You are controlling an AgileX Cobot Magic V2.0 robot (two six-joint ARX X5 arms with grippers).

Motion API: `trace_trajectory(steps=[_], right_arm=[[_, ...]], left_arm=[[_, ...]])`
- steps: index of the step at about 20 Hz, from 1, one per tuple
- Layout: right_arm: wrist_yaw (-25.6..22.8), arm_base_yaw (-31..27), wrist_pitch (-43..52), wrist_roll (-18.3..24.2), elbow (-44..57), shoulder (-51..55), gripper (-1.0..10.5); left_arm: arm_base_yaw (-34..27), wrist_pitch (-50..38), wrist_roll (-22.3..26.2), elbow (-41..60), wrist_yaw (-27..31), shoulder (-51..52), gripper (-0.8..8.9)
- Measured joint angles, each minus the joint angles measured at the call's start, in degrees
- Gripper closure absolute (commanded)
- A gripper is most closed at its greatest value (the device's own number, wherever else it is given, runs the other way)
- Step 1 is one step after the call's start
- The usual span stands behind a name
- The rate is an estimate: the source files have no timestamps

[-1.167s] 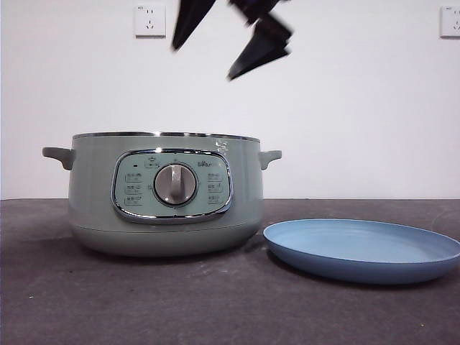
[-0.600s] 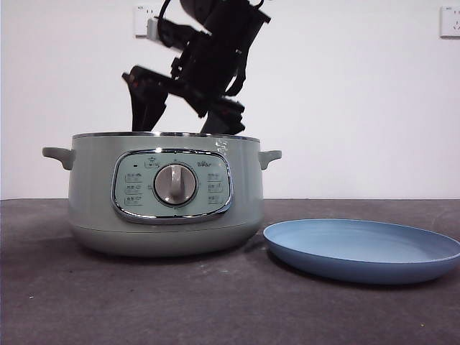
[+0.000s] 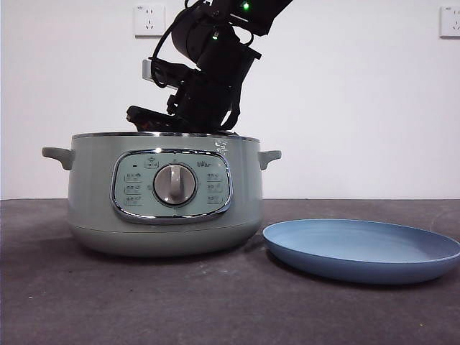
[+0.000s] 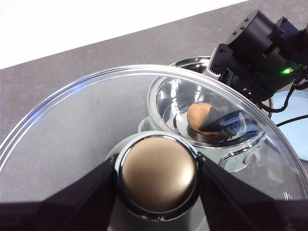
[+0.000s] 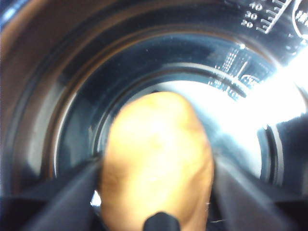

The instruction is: Take the potato out from the steamer,put the potato on the plate,close the lid

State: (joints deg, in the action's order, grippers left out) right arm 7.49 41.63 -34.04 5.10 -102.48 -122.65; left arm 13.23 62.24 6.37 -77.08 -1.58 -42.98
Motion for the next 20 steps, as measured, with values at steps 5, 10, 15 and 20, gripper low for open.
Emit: trace_trajectory(steps=[5, 10, 15, 20], right_arm=[[-0.2, 0.0, 1.5, 0.0, 0.0, 2.8, 9.6], [-4.6, -1.7, -9.4, -0.2, -0.2, 21.4, 9.6], [-4.7, -8.5, -25.8, -0.2, -0.2, 34.0, 9.6], [-4.5, -14.7, -27.1, -0.2, 6.8, 39.4, 9.6]], left_arm=[[0.0, -0.4, 0.0, 0.0, -0.1, 0.0, 8.26], [0.0, -5.4, 0.0, 0.0, -4.2, -0.7, 8.26], [0.0, -8.2, 0.0, 0.1, -8.4, -6.1, 8.26], [0.0, -14.0, 0.0, 0.2, -12.8, -10.8, 8.26]])
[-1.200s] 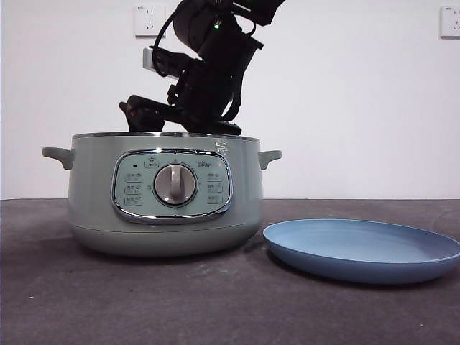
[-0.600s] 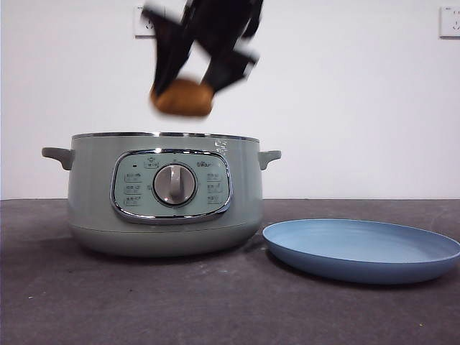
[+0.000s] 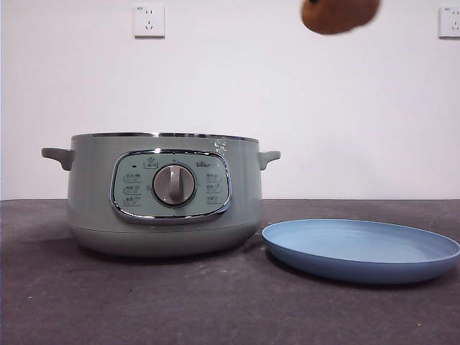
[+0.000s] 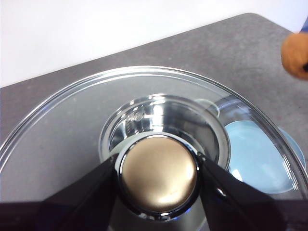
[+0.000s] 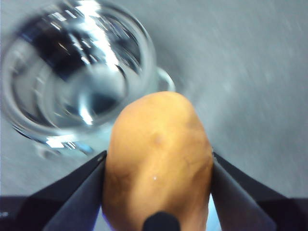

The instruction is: Take the potato out from the steamer,put the potato on the plate,close the lid

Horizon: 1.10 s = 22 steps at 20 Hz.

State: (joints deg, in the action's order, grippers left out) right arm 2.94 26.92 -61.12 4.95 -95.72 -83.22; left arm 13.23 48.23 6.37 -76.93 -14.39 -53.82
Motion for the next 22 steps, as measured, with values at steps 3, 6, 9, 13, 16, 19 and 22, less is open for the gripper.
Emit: trace_trajectory(steps=[3, 6, 9, 13, 16, 19, 22], right_arm=[[0.1, -1.8, 5.9, -0.3, 11.6, 3.6, 9.6], [2.8, -2.3, 14.8, -1.4, 25.2, 4.7, 9.6], [3.1, -2.3, 25.7, -2.7, 38.0, 4.3, 9.6], [3.1, -2.5, 37.1, -3.8, 47.5, 2.5, 9.6], [3.1, -2.6, 43.5, -4.3, 50.0, 0.3, 9.6], [3.1, -2.6, 44.6, -4.4, 50.1, -3.5, 9.3], [3.1, -2.9, 46.5, -5.0, 49.7, -5.1, 5.9]], left_arm=[[0.0, -2.2, 0.0, 0.0, -1.7, -3.4, 8.26], [0.6, -4.5, 0.0, 0.0, -1.7, -6.2, 8.26], [1.9, -7.1, 0.1, 0.0, -1.7, -9.1, 8.26], [3.5, -8.3, 0.3, 0.0, -1.7, -12.9, 8.26], [4.2, -10.4, 0.3, 0.0, -1.7, -14.2, 8.26], [4.8, -12.0, 0.5, 0.0, -1.7, -14.3, 8.26], [5.0, -14.0, 0.5, 0.0, -1.7, -15.4, 8.26]])
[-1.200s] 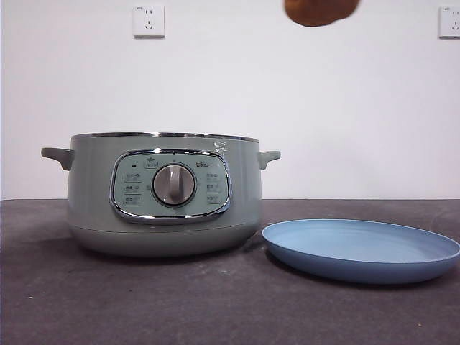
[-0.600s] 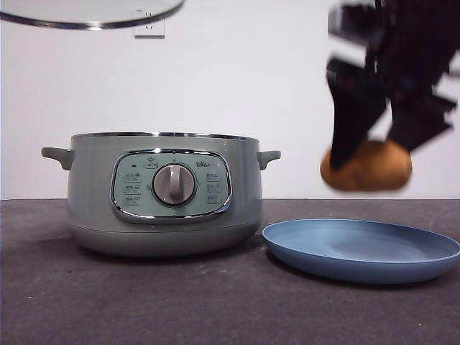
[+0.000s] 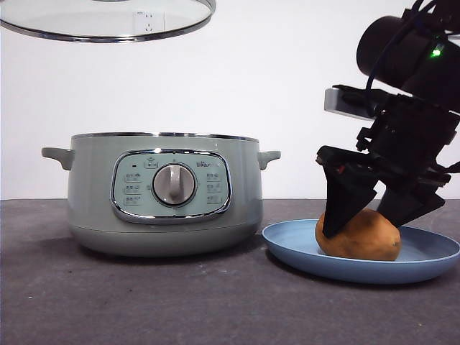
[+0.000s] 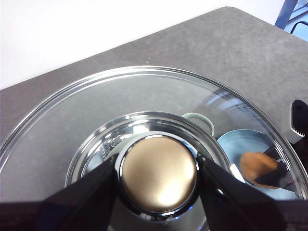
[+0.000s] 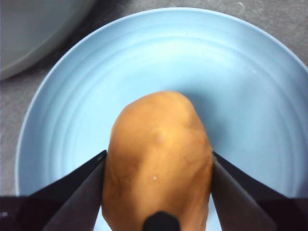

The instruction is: Take the potato out from the steamer,put the potato on the plate,close the lid

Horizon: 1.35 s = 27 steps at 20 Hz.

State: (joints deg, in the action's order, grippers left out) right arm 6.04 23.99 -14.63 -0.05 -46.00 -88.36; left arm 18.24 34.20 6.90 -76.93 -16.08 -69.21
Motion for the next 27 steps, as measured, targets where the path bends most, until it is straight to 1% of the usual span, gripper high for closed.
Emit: trace_trajectory(steps=[1, 2, 3, 7, 10, 13, 18, 20, 24, 27], right_arm=[[0.0, 0.0, 0.3, -0.2, -0.1, -0.1, 4.3], [0.0, 0.0, 0.5, -0.2, -0.1, -0.2, 3.5], [0.0, 0.0, 0.6, -0.4, -0.1, -0.1, 3.4], [-0.5, 0.0, -1.0, -0.9, 0.7, 1.6, 3.4], [-0.5, 0.0, -0.6, -1.2, 0.7, 7.4, 3.4], [-0.5, 0.0, -2.3, -1.5, 0.7, 13.3, 3.4], [-0.6, 0.0, -2.5, -2.6, 0.7, 26.8, 3.4], [-1.4, 0.0, -2.5, -3.0, 0.7, 31.3, 3.4], [-1.7, 0.0, -4.4, -3.7, 0.7, 37.6, 3.4], [-1.7, 0.0, -5.6, -3.8, 0.7, 39.7, 3.4]], left_arm=[[0.1, -0.2, 0.0, 0.0, 0.0, -0.8, 8.26], [0.1, -0.3, 0.0, 0.0, 0.0, -1.7, 8.26], [0.1, -0.4, 0.0, 0.0, 0.0, -3.0, 8.26], [0.7, -1.3, 0.9, 0.0, 0.1, -6.7, 8.26], [1.3, -4.0, 1.5, 0.0, 0.0, -9.3, 8.26], [1.8, -5.6, 1.7, 0.0, 0.0, -12.4, 8.26], [2.3, -7.8, 1.7, 0.0, 0.2, -17.4, 8.26], [2.8, -9.1, 1.7, 0.0, 0.2, -18.7, 8.26], [4.0, -10.7, 1.7, 0.0, 0.2, -22.0, 8.26], [4.5, -11.1, 1.7, 0.0, 0.7, -23.1, 8.26]])
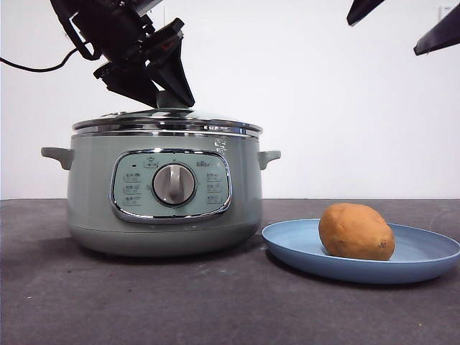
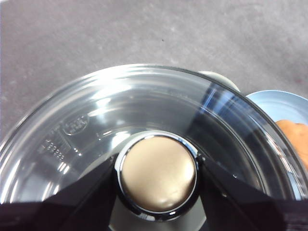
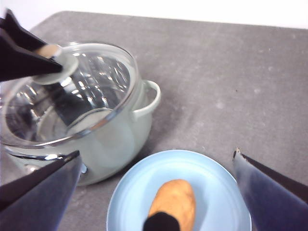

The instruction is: Take the potato out from the steamer,put the potato on the plate,close the lid

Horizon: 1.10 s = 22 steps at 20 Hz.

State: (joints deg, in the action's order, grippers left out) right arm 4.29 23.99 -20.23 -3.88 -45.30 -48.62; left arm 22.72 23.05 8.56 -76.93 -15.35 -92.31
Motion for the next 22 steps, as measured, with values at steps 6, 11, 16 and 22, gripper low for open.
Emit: trace_trajectory(steps=[6, 11, 16, 22], right_arm=[[0.0, 0.0, -1.9, 0.0, 0.0, 1.2, 3.4], [0.0, 0.0, -2.1, 0.0, 0.0, 1.2, 3.4], [0.0, 0.0, -2.1, 0.0, 0.0, 1.2, 3.4], [0.0, 0.0, -2.1, 0.0, 0.0, 1.2, 3.4]], left_arm=[[0.0, -0.8, -0.1, 0.0, 1.4, -0.5, 8.26], [0.0, -0.6, 0.0, 0.0, 1.8, -0.6, 8.26], [0.0, 0.2, 0.0, -0.2, 1.8, -0.6, 8.26], [0.1, 0.7, 0.0, -0.4, 1.9, -0.6, 6.75]])
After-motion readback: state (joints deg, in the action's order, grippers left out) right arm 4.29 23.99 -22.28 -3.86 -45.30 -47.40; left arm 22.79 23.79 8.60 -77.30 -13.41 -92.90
